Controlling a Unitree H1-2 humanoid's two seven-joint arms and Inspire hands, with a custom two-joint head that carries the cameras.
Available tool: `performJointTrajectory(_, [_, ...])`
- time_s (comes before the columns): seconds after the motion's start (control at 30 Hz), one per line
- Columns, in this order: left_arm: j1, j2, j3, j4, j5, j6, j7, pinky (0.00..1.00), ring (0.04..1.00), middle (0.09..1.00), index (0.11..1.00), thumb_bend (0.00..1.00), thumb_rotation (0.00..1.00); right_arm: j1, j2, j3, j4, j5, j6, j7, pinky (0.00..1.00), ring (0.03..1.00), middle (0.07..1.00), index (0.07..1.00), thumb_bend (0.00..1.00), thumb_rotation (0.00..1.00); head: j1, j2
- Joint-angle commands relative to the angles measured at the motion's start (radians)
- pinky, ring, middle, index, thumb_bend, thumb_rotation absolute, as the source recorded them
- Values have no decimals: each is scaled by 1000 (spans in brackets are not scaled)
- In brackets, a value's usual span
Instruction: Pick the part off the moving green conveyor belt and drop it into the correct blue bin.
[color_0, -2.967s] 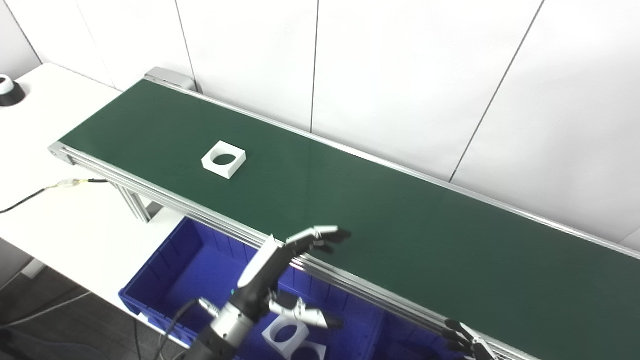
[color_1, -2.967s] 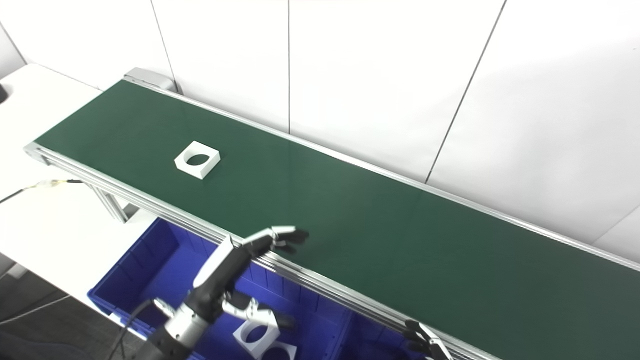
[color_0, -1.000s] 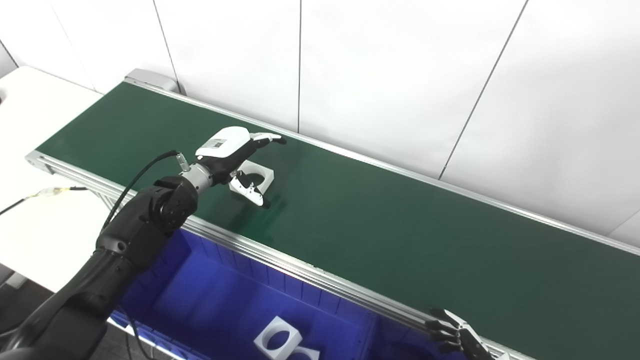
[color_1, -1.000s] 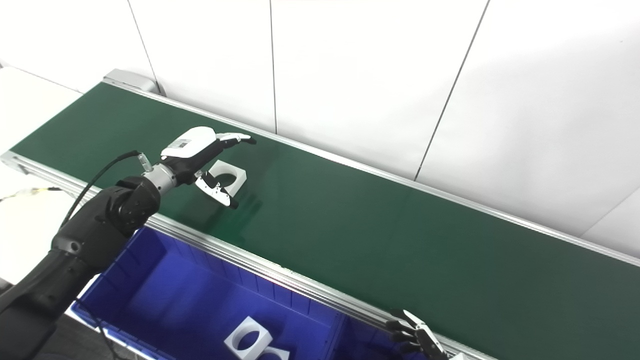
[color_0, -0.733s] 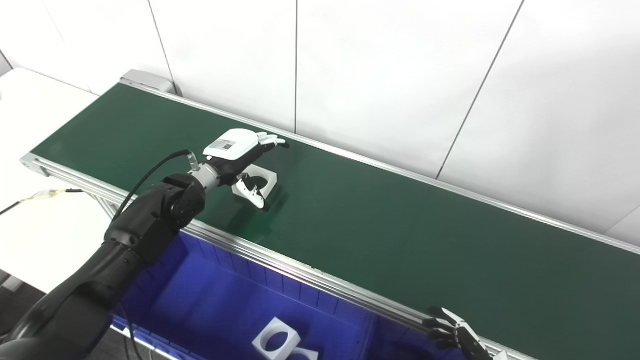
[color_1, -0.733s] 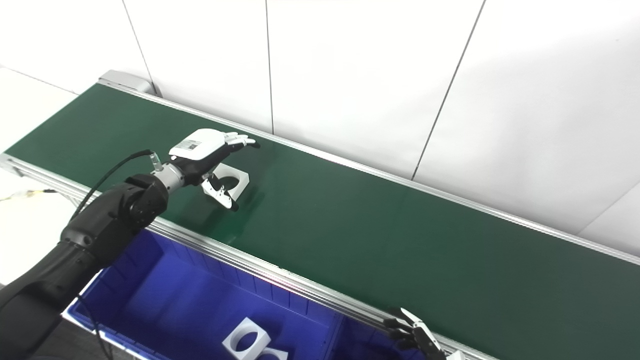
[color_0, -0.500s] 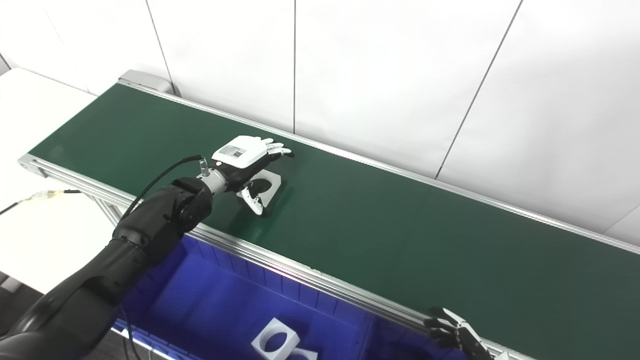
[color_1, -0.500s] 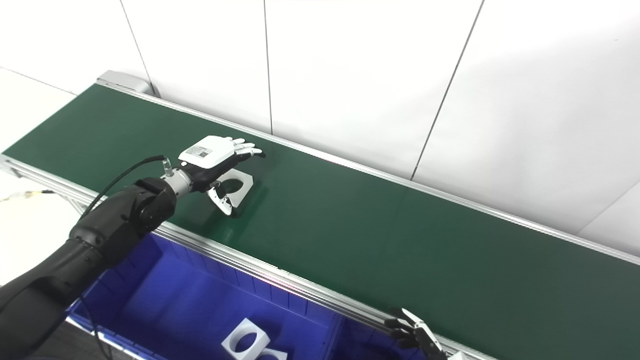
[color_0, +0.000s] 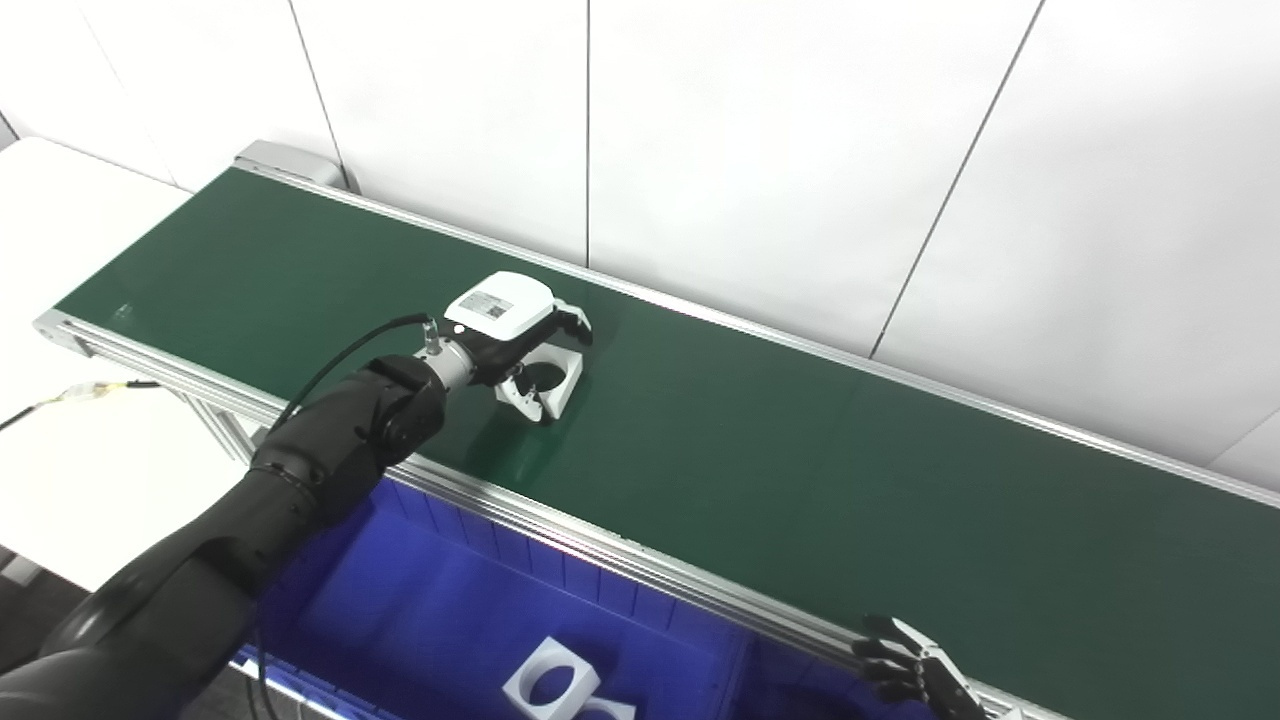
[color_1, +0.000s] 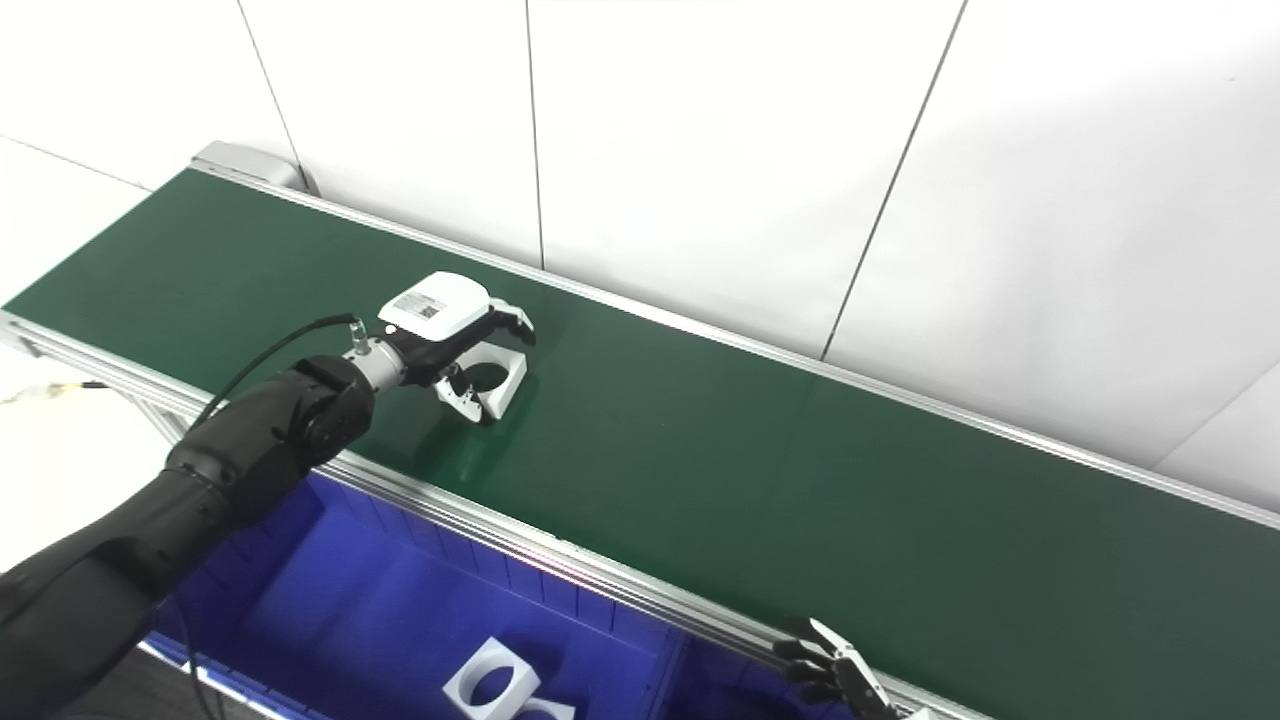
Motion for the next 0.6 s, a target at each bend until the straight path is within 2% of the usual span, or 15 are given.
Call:
performJointTrajectory(0.0, [-50,4,11,-13,-16,8,11,443,520,565,547,504,0,8,7,-6,-35,23,-59,-21,567,639,698,787,1000,227,1,3])
performJointTrajectory(0.03, [-51,1,12,-17,-22,19,1,389,467,526,520,510,0,8,7,-6,-35,21,-62,-22,563,637,697,787,1000,218,0,6])
performJointTrajectory(0.07, [-51,-1,13,-18,-26,26,-5,285,355,444,508,514,0,8,8,-7,-35,19,-64,-23,566,637,698,789,998,223,0,6])
performJointTrajectory(0.1, [-51,-3,16,-24,-35,37,-18,251,320,422,505,515,0,9,9,-7,-36,25,-63,-21,570,639,699,790,997,222,-1,10])
performJointTrajectory(0.13, [-50,-5,18,-31,-43,46,-30,219,290,406,503,515,0,10,9,-7,-38,31,-62,-18,577,645,702,791,994,216,-2,12])
performJointTrajectory(0.2, [-44,-7,26,-53,-64,66,-61,172,244,453,489,521,0,13,11,-9,-44,27,-47,-16,591,655,706,794,995,231,-3,14])
performJointTrajectory(0.27, [-38,-9,32,-73,-80,79,-82,153,222,465,486,523,0,13,13,-11,-43,18,-52,-20,589,653,705,794,989,230,-5,16])
performJointTrajectory(0.37, [-27,-6,44,-91,-114,62,-91,152,223,471,484,523,0,15,19,-15,-48,20,-50,-20,584,645,697,789,1000,245,-9,21])
performJointTrajectory(0.5, [-2,3,72,-141,-164,19,-73,148,215,472,484,522,0,20,23,-16,-63,22,-32,-7,603,658,705,796,982,248,-20,34])
performJointTrajectory(0.53, [13,6,86,-182,-168,17,-64,149,215,472,483,522,0,21,25,-16,-67,19,-25,-6,604,659,705,797,981,248,-31,41])
performJointTrajectory(0.57, [23,9,96,-210,-170,17,-58,186,255,424,492,517,0,21,26,-16,-70,16,-21,-5,610,664,707,798,982,251,-31,41])
